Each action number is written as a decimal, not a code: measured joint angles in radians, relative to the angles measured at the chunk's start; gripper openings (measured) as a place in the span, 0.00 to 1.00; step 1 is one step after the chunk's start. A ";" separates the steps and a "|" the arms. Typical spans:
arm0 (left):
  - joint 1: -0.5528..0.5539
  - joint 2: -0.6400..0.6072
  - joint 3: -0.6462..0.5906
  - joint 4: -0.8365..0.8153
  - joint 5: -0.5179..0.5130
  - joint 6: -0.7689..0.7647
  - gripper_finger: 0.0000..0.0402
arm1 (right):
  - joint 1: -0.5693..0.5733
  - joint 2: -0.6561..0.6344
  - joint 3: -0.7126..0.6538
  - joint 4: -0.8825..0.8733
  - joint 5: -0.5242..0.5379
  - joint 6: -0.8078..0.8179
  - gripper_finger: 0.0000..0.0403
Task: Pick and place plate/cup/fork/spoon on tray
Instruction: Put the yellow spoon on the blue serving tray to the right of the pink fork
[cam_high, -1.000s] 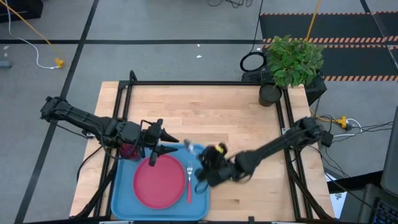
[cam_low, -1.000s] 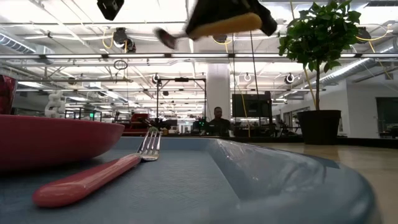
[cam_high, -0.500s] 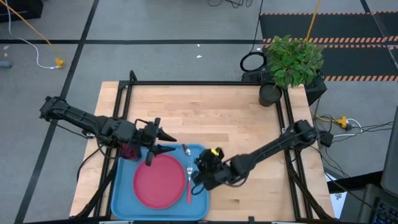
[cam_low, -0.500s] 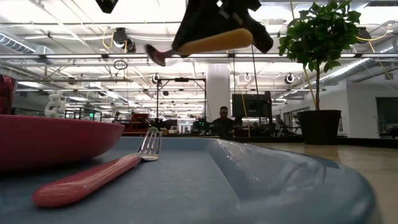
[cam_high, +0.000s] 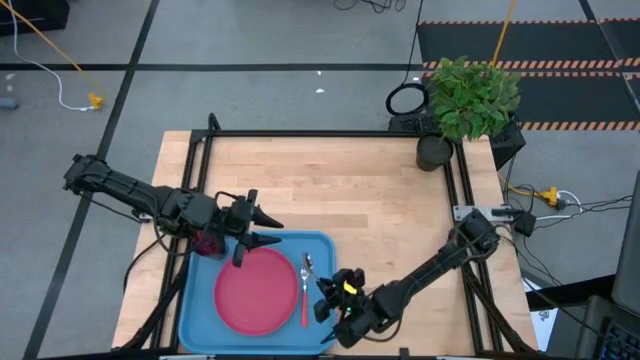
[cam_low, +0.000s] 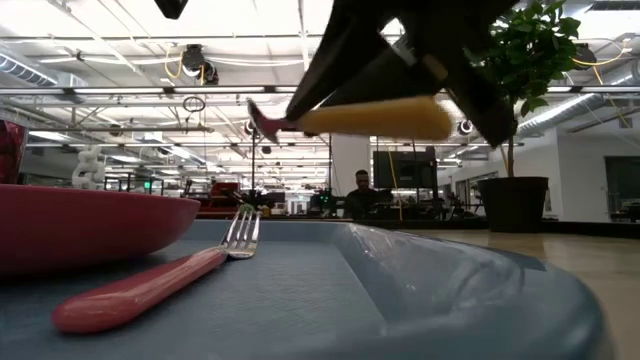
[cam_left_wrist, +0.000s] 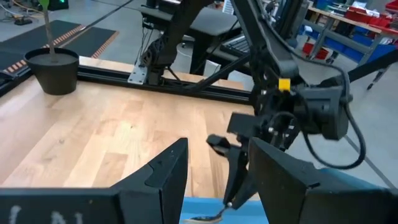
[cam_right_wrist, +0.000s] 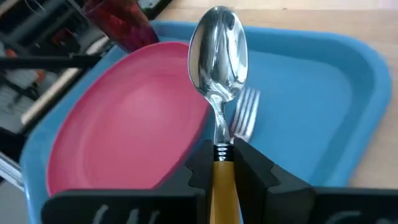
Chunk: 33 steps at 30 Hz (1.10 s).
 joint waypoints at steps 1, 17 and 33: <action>0.000 0.000 0.000 0.000 0.000 -0.001 0.43 | 0.001 0.013 0.000 0.023 0.008 0.009 0.08; 0.000 0.000 0.000 -0.008 0.000 0.008 0.43 | 0.019 0.081 0.000 0.096 0.056 0.080 0.08; 0.000 0.000 0.000 -0.008 0.000 0.005 0.43 | -0.005 0.119 0.000 0.062 0.102 0.167 0.08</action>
